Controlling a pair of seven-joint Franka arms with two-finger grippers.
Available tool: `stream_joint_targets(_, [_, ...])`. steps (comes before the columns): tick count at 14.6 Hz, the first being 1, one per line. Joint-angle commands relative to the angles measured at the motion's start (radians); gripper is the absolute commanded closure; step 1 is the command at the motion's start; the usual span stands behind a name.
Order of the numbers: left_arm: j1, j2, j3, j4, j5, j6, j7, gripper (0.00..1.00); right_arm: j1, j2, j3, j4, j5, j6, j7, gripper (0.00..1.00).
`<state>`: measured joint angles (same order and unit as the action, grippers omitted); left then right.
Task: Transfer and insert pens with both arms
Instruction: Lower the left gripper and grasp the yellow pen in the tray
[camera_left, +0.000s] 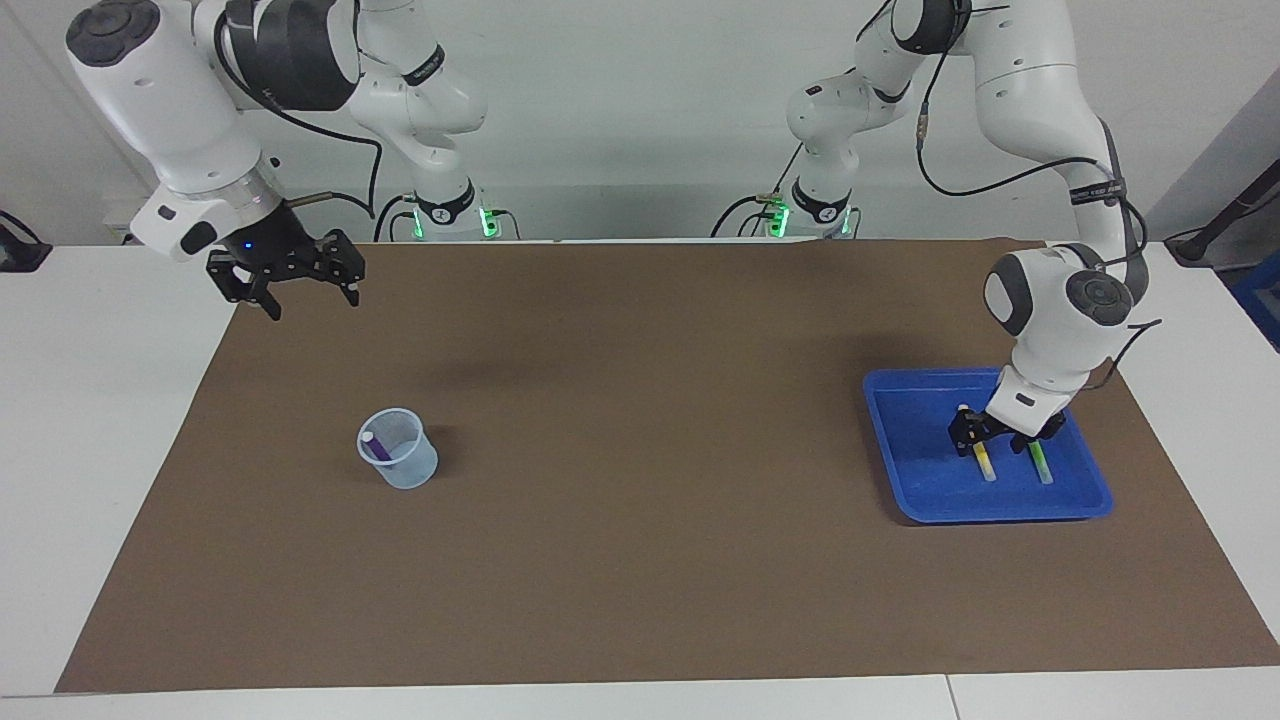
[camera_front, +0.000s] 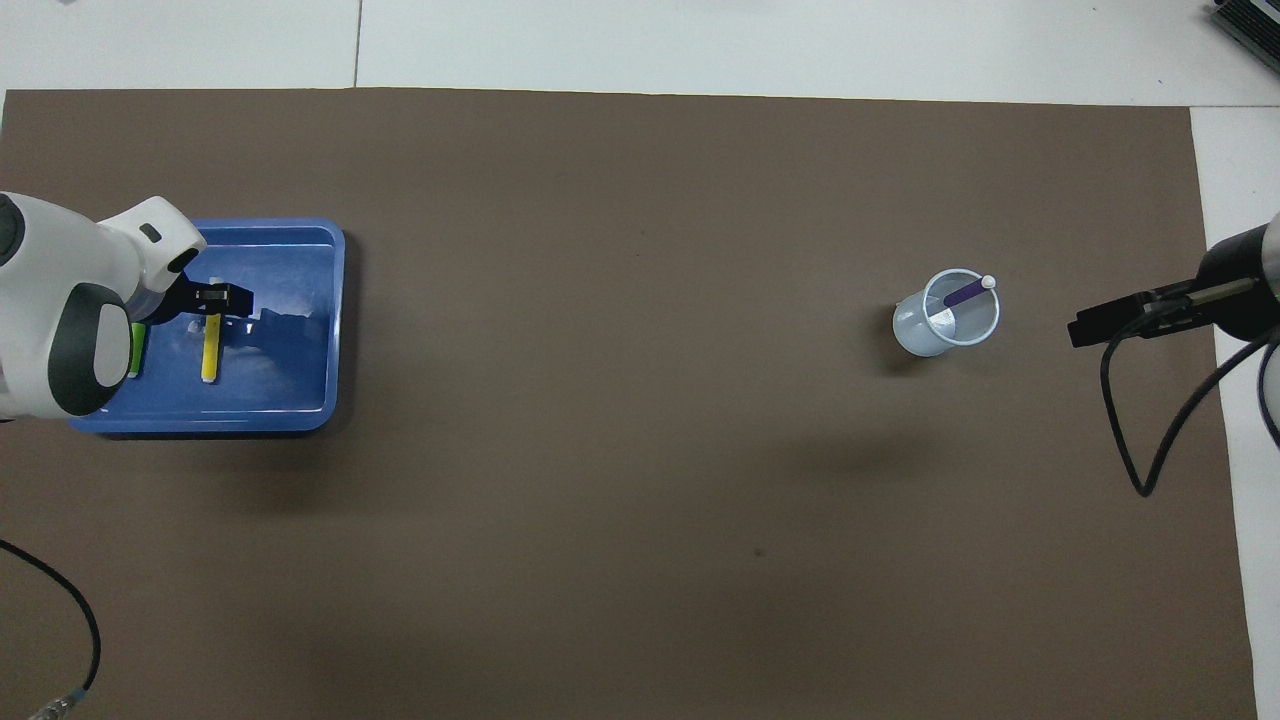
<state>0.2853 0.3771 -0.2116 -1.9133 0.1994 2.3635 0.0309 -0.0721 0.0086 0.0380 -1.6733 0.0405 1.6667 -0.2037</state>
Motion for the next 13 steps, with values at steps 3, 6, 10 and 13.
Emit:
stream_joint_targets(3, [0.017, -0.012, -0.005, -0.038, 0.021, 0.036, 0.004, 0.26, -0.011, -0.013, 0.008, -0.017, -0.025, -0.007, 0.006, 0.00])
stream_joint_targets(6, [0.018, -0.012, -0.005, -0.046, 0.021, 0.048, 0.004, 0.29, -0.012, -0.016, 0.008, -0.019, -0.025, -0.004, 0.007, 0.00])
stream_joint_targets(10, [0.018, -0.012, -0.005, -0.052, 0.021, 0.051, 0.004, 0.37, -0.011, -0.016, 0.008, -0.020, -0.025, -0.004, 0.006, 0.00])
stream_joint_targets(13, [0.017, -0.012, -0.005, -0.059, 0.021, 0.054, 0.004, 0.56, -0.011, -0.016, 0.008, -0.020, -0.025, -0.005, 0.006, 0.00])
